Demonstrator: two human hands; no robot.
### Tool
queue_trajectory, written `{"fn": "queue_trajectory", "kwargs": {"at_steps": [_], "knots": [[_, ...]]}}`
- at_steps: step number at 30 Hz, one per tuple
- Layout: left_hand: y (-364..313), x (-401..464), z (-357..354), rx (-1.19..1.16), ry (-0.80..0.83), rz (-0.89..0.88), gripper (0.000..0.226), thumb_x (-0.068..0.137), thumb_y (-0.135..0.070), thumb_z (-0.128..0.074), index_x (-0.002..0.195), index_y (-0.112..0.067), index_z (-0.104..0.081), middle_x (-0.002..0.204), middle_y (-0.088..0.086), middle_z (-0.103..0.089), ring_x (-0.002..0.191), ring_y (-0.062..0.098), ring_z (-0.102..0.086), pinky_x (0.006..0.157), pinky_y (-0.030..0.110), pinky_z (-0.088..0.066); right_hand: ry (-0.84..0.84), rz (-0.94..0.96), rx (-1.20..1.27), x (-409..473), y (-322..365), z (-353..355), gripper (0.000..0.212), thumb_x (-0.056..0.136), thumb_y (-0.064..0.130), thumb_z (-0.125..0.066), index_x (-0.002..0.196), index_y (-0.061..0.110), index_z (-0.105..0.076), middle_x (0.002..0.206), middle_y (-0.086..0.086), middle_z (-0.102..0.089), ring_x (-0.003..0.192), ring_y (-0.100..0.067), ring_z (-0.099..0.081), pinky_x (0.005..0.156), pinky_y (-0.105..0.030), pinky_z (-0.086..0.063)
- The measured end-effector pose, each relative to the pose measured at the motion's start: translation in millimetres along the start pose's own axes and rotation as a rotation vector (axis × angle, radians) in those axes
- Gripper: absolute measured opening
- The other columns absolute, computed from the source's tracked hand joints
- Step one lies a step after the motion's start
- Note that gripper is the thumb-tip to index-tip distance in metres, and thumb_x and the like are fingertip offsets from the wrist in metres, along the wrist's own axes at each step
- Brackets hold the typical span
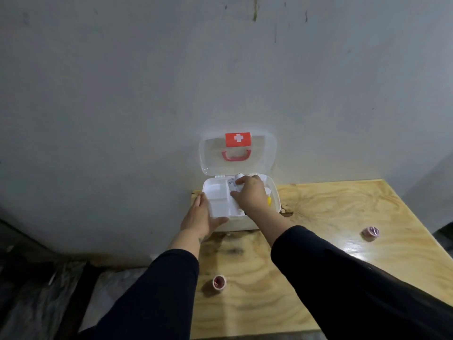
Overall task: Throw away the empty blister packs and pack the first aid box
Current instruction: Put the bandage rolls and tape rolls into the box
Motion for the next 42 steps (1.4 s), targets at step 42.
{"fn": "queue_trajectory", "kwargs": {"at_steps": [42], "knots": [[17, -14, 3, 0.489, -0.053, -0.15, 0.067, 0.102, -0.046, -0.026, 0.154, -0.009, -0.004, 0.164, 0.007, 0.001, 0.147, 0.033, -0.02, 0.121, 0.039, -0.013, 0.449, 0.452, -0.273, -138, -68, -76, 0.035, 0.081, 0.032, -0.067, 0.114, 0.02, -0.064, 0.113, -0.006, -0.058, 0.102, -0.023, -0.057, 0.086, -0.03, -0.046]]}}
Point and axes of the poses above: each hand's wrist, its own x-axis towards the middle knuckle, its own z-axis out of the back of the hand, y = z × x, the point moved 1 cm from there along x, towards the middle knuckle
